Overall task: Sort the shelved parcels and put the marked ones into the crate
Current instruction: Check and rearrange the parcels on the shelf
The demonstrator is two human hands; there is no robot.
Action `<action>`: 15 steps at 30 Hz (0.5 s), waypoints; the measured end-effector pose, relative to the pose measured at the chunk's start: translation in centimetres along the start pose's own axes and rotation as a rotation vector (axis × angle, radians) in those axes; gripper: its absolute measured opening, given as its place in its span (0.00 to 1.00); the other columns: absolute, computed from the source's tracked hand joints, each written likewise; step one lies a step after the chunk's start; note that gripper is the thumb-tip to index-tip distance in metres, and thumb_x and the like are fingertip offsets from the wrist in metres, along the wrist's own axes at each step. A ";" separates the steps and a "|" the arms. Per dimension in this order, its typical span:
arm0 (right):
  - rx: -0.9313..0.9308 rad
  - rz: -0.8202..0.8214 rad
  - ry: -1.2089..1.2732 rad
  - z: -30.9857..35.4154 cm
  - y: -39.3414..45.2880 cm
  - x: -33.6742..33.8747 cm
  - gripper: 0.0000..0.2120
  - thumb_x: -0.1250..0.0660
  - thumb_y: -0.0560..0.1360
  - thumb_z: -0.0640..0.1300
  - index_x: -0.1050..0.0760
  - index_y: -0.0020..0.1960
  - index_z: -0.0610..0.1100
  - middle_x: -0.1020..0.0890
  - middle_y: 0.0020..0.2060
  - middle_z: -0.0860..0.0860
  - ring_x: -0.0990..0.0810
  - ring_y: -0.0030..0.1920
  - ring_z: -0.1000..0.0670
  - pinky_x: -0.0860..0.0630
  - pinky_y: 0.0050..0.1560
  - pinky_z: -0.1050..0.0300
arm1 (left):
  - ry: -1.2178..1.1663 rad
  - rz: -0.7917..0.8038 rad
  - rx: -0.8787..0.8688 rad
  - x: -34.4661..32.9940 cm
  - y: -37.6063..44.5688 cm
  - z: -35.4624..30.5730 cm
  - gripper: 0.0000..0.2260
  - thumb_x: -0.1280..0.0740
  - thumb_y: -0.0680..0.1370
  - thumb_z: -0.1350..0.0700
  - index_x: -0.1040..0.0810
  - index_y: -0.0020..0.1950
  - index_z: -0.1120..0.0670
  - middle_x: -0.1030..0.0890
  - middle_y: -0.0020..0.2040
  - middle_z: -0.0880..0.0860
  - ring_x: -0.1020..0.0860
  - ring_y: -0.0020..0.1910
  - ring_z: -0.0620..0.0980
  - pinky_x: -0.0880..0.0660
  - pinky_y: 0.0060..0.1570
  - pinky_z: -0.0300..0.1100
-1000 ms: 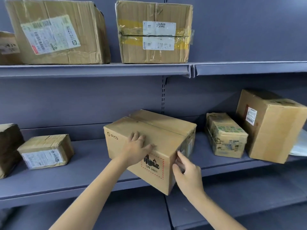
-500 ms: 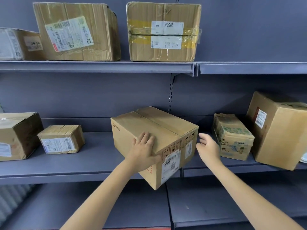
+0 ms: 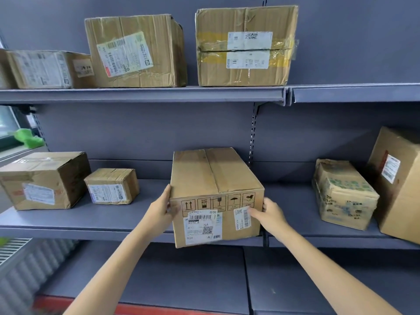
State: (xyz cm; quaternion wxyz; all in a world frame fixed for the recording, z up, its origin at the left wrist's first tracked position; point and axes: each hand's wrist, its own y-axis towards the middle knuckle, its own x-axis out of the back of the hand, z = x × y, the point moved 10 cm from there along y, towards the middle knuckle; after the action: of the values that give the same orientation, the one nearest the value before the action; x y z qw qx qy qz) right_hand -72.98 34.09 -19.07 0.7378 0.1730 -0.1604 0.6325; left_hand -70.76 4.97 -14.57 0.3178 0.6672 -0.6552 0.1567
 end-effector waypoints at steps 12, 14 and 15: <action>0.029 -0.104 0.001 0.8 -2.9 -0.4 0.12 0.31 0.72 0.43 0.25 0.55 0.43 0.18 0.52 0.49 0.22 0.48 0.52 0.27 0.41 0.64 | -0.175 -0.034 0.204 -2.6 -2.3 5.8 0.12 0.38 0.78 0.62 0.29 0.61 0.53 0.23 0.55 0.49 0.24 0.55 0.50 0.29 0.53 0.42; 0.068 -0.094 -0.013 1.4 -3.7 -1.2 0.11 0.30 0.72 0.43 0.24 0.54 0.43 0.18 0.51 0.49 0.21 0.48 0.53 0.27 0.40 0.66 | -0.216 -0.077 0.244 -1.4 -2.4 6.7 0.10 0.35 0.77 0.61 0.28 0.58 0.53 0.22 0.53 0.50 0.23 0.53 0.51 0.27 0.51 0.43; 0.089 -0.091 -0.029 1.8 -4.1 -1.7 0.11 0.30 0.72 0.43 0.24 0.53 0.43 0.17 0.50 0.49 0.21 0.47 0.53 0.27 0.39 0.68 | -0.226 -0.088 0.255 -0.8 -2.5 7.2 0.10 0.35 0.77 0.61 0.28 0.57 0.54 0.21 0.53 0.51 0.23 0.53 0.52 0.26 0.51 0.45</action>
State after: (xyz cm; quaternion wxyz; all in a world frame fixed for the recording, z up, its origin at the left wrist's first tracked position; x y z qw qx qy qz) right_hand -69.23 31.16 -18.47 0.7549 0.2218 -0.1350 0.6023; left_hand -69.91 0.86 -21.00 0.1617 0.7436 -0.6315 0.1485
